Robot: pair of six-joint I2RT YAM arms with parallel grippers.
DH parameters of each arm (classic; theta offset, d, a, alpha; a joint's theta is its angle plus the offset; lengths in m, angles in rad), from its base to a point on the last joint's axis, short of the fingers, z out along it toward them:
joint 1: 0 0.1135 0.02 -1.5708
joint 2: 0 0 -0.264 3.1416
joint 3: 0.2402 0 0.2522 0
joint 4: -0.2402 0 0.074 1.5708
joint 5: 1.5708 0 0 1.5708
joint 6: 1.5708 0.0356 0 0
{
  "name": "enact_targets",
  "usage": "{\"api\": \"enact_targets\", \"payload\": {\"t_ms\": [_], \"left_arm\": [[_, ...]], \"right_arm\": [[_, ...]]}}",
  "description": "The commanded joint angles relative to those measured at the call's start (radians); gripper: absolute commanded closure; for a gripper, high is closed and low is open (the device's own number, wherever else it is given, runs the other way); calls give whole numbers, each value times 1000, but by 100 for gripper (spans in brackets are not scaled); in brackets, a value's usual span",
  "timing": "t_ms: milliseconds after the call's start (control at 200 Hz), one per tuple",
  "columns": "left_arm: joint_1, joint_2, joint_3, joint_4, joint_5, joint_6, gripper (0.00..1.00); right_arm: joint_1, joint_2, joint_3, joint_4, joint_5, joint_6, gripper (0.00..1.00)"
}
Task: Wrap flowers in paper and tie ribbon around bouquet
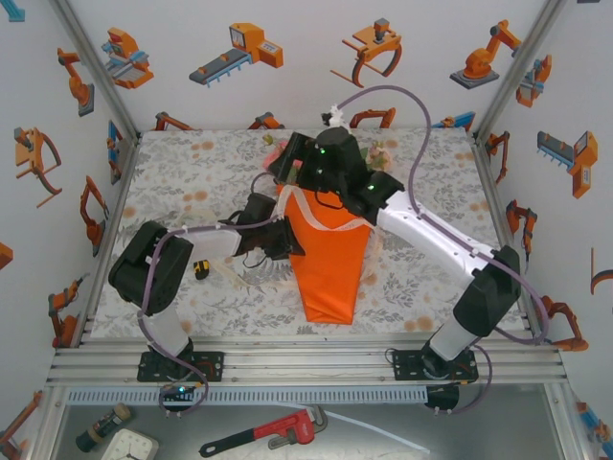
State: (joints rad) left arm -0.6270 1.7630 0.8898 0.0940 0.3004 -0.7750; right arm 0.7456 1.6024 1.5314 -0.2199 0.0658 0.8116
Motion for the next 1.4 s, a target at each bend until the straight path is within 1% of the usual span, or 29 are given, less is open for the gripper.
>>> {"api": "enact_targets", "payload": {"t_ms": [0,110,235,305,370,461,551,591,656,751,816,901,1011,1056,1121,1171,1247,1312,1357,1397], "left_arm": [[-1,-57,-35,-21,-56,-10,62],[0,-105,-37,-68,-71,0,61],[6,-172,-59,-126,-113,2,53],[18,-219,-78,-154,-128,-2,47],[34,-274,-88,-191,-129,-6,42],[71,-378,-93,-300,-145,2,40],[122,-489,-94,-467,-214,-7,40],[149,-521,-90,-559,-269,-32,43],[178,-547,-79,-718,-383,-91,46],[184,-555,-83,-835,-493,-151,46],[183,-548,-108,-826,-507,-179,44],[183,-502,-122,-744,-462,-168,42],[178,-401,-90,-725,-421,-188,41],[174,-367,-85,-707,-418,-196,41],[173,-322,-82,-665,-392,-193,42],[171,-287,-75,-640,-354,-189,44],[162,-242,-68,-619,-324,-191,53],[155,-212,-68,-600,-325,-199,68],[155,-195,-64,-588,-322,-202,81],[155,-181,-57,-577,-322,-205,89]], "right_arm": [[-68,-114,-41,-23,-15,-113,21],[-140,-163,-76,-117,-35,-161,21],[-223,-218,-190,-137,-56,-180,22],[-245,-226,-250,-129,-37,-208,23],[-250,-204,-283,-127,-25,-242,24],[-250,-151,-297,-124,-35,-266,26],[-250,-101,-309,-92,-58,-288,28],[-250,-81,-310,-79,-70,-298,28],[-251,-54,-308,-68,-89,-314,29],[-249,-29,-311,-55,-131,-318,29],[-249,-24,-317,-47,-151,-319,29],[-249,-27,-326,-37,-166,-319,29],[-249,-33,-330,-46,-178,-323,29],[-249,-40,-334,-56,-161,-335,29],[-252,-49,-353,-74,-83,-347,27],[-264,-58,-366,-89,-54,-366,25],[-276,-61,-381,-78,-80,-444,22],[-276,-37,-375,-66,-170,-547,20],[-273,-8,-346,-95,-233,-617,21],[-270,15,-325,-127,-266,-679,21]]}}
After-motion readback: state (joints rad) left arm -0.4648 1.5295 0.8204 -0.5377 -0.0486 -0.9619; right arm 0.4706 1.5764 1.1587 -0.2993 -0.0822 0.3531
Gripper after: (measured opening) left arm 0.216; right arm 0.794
